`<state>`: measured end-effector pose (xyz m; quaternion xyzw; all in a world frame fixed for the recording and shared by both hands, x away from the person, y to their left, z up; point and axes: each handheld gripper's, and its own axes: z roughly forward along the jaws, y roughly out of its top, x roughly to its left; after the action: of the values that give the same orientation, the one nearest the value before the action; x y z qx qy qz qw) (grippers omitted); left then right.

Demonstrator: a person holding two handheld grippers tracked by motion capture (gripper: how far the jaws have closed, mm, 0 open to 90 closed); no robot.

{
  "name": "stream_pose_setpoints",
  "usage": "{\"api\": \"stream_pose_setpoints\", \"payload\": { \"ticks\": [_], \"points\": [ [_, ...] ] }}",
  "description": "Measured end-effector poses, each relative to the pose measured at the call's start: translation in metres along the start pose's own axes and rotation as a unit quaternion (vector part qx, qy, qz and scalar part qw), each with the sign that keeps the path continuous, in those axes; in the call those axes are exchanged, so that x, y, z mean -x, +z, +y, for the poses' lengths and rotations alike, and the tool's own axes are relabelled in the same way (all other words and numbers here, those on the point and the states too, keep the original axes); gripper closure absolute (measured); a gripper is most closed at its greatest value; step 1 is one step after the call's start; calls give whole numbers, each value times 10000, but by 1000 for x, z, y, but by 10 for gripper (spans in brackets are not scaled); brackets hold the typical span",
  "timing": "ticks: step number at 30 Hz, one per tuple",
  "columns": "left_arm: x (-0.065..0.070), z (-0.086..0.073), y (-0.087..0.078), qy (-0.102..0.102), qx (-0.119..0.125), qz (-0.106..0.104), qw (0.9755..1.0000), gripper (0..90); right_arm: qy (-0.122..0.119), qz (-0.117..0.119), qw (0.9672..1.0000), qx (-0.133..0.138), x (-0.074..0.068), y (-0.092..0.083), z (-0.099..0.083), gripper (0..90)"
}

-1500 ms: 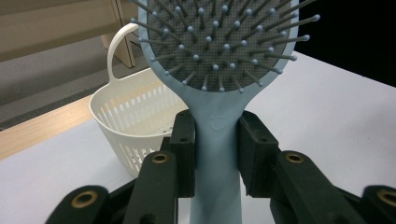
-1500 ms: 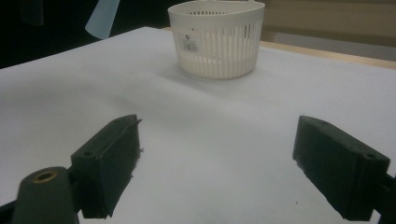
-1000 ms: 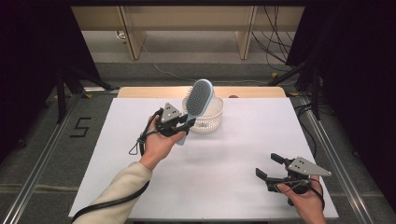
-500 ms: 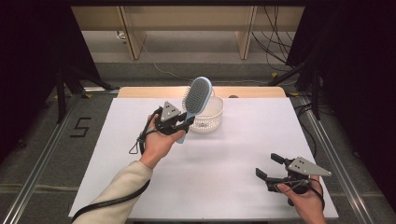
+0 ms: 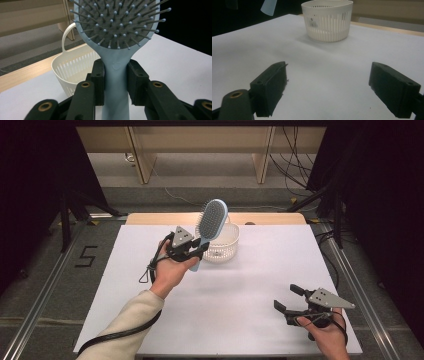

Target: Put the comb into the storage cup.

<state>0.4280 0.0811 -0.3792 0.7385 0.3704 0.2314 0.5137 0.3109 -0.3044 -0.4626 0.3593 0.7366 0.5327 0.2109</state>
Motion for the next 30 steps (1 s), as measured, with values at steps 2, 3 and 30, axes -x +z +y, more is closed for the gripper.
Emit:
{"api": "stream_pose_setpoints", "payload": {
  "ticks": [2, 3, 30],
  "points": [
    [0, 1, 0, 1, 15, 0, 10000, 696, 2, -2, 10000, 9, 0, 0, 0, 156],
    [0, 2, 0, 3, 19, 3, 10000, 696, 2, -1, 10000, 10, 0, 0, 0, 156],
    [-1, 14, 6, -43, 133, -15, 9999, 696, 3, 1, 10000, 9, 0, 0, 0, 156]
  ]
}}
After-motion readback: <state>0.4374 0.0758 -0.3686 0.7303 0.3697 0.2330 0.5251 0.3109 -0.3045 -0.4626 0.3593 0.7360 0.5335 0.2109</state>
